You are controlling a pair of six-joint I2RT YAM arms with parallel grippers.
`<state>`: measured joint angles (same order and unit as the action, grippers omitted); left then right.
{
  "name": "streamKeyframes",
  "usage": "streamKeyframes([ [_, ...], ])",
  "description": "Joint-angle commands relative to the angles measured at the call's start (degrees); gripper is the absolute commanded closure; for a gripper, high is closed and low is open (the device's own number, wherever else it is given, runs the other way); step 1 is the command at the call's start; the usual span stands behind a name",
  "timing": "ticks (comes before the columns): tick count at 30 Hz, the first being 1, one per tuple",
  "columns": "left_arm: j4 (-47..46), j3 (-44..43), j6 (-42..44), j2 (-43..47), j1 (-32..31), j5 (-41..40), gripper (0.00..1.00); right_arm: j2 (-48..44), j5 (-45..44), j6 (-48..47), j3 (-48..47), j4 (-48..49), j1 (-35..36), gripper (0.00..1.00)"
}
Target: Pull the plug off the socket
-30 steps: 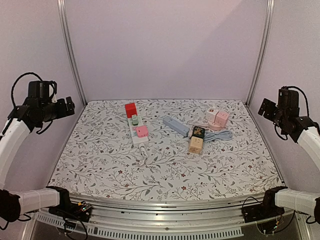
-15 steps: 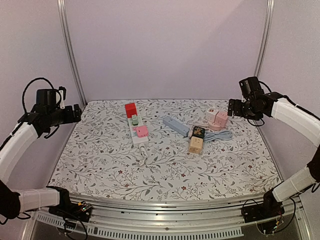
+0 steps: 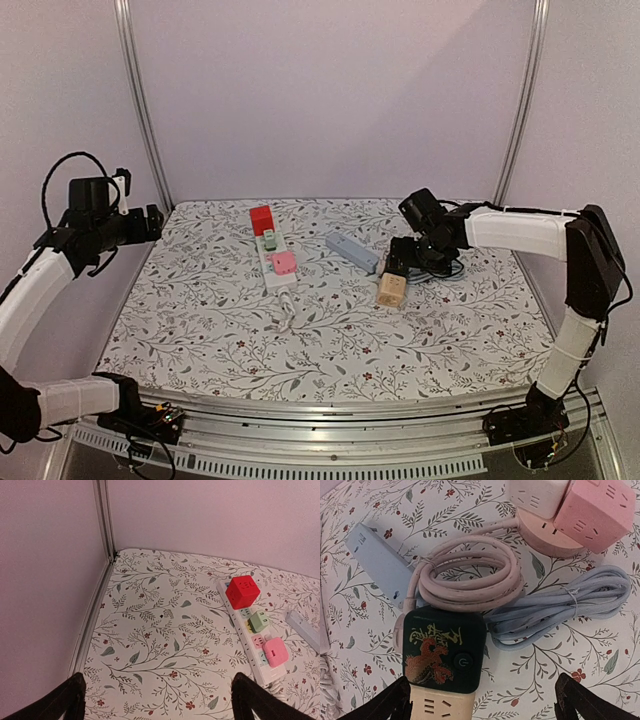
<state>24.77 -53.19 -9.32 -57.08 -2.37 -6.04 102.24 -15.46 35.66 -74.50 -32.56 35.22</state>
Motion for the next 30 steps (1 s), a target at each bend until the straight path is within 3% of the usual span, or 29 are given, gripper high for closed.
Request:
streamKeyframes([
  [1, -0.8, 1.4, 0.5, 0.9, -0.6, 0.3, 0.00, 2.4, -0.8, 3.7, -2.1, 0.5, 0.2, 0.01],
  [16, -0.8, 1.7, 1.3, 0.8, -2.1, -0.9, 0.00, 6.7, -1.2, 6.4, -5.7, 2.5, 0.8, 0.03],
  [23, -0.8, 1.7, 1.7, 0.8, -2.7, -1.2, 0.01, 9.6, -3.9, 7.6, -10.6, -0.6, 0.9, 0.15],
  [30, -0.8, 1.7, 1.8, 0.5, -3.1, -1.5, 0.01, 11.6, -5.6, 9.6, -11.9, -2.4, 0.9, 0.17],
])
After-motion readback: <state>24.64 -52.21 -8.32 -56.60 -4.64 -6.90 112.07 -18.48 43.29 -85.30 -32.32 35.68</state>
